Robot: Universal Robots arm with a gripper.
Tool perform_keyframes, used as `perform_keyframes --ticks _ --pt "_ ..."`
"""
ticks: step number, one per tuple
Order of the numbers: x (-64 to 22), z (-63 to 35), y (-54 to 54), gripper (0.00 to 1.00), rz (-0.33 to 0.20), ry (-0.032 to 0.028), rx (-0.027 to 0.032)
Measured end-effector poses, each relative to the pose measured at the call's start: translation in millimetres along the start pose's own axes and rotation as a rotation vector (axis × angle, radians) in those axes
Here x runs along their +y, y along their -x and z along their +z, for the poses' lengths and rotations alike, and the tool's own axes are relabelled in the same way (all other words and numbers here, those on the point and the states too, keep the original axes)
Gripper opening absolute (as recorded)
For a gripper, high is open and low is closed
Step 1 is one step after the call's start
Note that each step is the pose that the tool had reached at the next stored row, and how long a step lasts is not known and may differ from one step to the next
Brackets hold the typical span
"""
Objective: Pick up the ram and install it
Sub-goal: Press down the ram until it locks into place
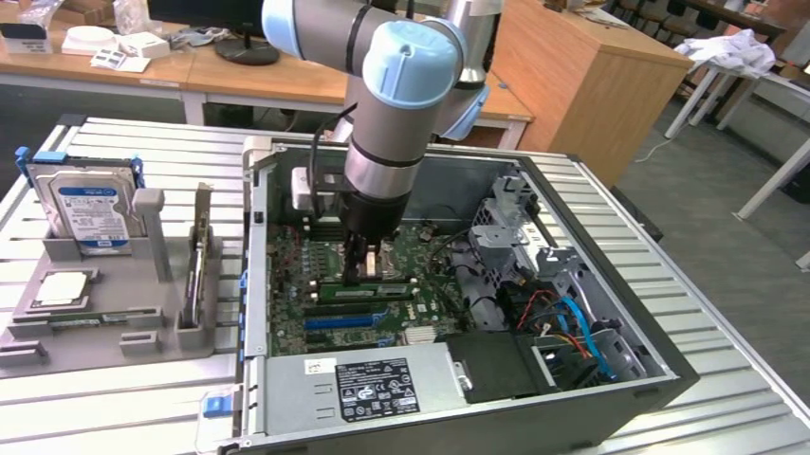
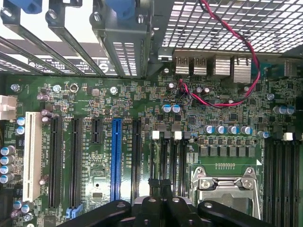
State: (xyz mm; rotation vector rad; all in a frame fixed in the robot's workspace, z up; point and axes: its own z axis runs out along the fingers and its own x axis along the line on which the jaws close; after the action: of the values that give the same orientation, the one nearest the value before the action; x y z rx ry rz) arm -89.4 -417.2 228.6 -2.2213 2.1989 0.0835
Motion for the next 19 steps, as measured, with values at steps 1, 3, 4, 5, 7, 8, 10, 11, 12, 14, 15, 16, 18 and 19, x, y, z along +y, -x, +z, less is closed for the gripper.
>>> perform_keyframes --ticks 1,3,4,5,7,8,10,11,12,14,15,16,18,19 --pt "0.0 0.2 0.0 0.11 0.000 0.0000 0.0000" --pt "0.0 0.6 -0.1 0.11 0.000 0.0000 0.0001" --pt "0.0 0.9 -0.1 0.11 0.000 0.0000 0.0001" --pt "0.0 0.9 -0.2 0.11 0.000 0.0000 0.0002" --pt "0.0 0.9 -0.1 0.11 0.000 0.0001 0.0002" --pt "0.0 0.9 -0.2 0.11 0.000 0.0001 0.0002" --pt "0.0 1.0 -0.2 0.11 0.000 0.0000 0.0001" --pt "0.0 1.1 -0.2 0.11 0.000 0.0001 0.0002" --pt "0.0 1.2 -0.2 0.11 0.000 0.0001 0.0002" --pt "0.0 1.8 -0.3 0.11 0.000 0.0000 0.0000" --pt "-0.1 2.0 -0.3 0.11 0.000 0.0000 0.0001" --pt "-0.1 2.0 -0.3 0.11 0.000 0.0000 0.0001" --pt "-0.1 2.0 -0.3 0.11 0.000 0.0001 0.0002" --pt "-0.1 2.0 -0.3 0.11 0.000 0.0001 0.0002"
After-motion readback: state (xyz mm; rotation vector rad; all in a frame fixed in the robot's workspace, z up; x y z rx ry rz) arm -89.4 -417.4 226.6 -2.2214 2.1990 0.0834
